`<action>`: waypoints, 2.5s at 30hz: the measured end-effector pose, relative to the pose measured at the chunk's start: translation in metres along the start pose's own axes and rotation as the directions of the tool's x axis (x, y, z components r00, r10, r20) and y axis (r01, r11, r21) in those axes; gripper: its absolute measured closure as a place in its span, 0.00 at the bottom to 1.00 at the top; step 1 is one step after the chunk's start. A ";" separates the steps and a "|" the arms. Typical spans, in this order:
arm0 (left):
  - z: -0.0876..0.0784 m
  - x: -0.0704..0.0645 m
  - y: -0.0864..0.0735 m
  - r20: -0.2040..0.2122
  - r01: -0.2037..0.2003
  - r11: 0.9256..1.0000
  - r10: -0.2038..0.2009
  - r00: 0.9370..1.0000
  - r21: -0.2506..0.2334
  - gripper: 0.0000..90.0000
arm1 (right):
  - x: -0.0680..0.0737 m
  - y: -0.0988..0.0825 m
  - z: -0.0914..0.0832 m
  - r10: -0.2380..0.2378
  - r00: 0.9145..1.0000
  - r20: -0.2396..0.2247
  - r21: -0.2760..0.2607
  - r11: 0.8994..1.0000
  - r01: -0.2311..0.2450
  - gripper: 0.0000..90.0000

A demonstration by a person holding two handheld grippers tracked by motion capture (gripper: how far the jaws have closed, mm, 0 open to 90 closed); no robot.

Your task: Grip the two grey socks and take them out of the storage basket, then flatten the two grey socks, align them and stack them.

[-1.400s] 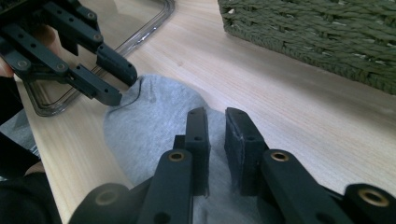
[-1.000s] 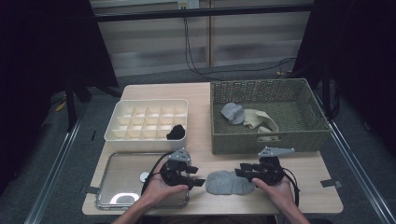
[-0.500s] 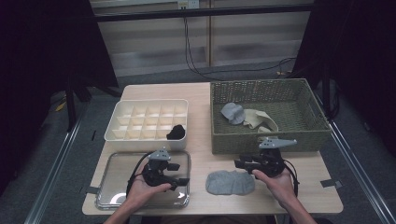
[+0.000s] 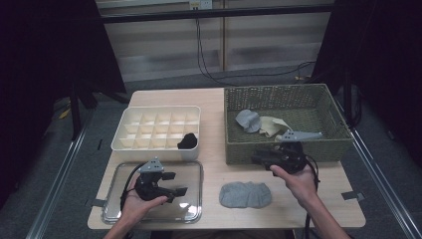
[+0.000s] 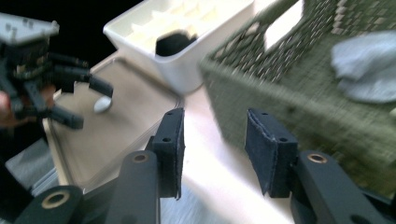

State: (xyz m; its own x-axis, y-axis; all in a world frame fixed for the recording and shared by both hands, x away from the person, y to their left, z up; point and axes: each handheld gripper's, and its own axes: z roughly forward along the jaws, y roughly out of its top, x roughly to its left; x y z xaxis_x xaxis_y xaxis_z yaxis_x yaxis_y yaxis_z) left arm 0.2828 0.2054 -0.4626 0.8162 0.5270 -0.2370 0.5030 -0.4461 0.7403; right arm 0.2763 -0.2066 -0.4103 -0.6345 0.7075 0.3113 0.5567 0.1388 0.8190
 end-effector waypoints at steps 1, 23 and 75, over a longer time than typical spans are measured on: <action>-0.001 0.000 0.000 0.005 0.001 1.000 -0.001 1.000 -0.008 0.24 | -0.003 0.004 -0.001 0.011 1.000 -0.003 -0.017 1.000 -0.011 0.63; -0.003 0.004 -0.002 -0.021 -0.023 1.000 0.024 0.999 0.003 0.30 | -0.072 0.083 0.034 -0.013 0.994 0.107 0.091 0.996 0.003 0.52; 0.003 0.015 0.001 -0.030 0.011 1.000 -0.011 0.999 -0.004 0.23 | -0.162 0.101 0.129 0.070 0.981 0.179 0.319 0.940 -0.125 0.99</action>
State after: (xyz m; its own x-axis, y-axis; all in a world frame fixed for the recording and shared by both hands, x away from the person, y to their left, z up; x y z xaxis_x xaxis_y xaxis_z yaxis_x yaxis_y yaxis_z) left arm 0.2966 0.2104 -0.4672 0.8018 0.5532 -0.2262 0.5106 -0.4372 0.7404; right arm 0.5042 -0.2174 -0.4405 -0.4878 0.8280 0.2767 0.7733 0.2627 0.5770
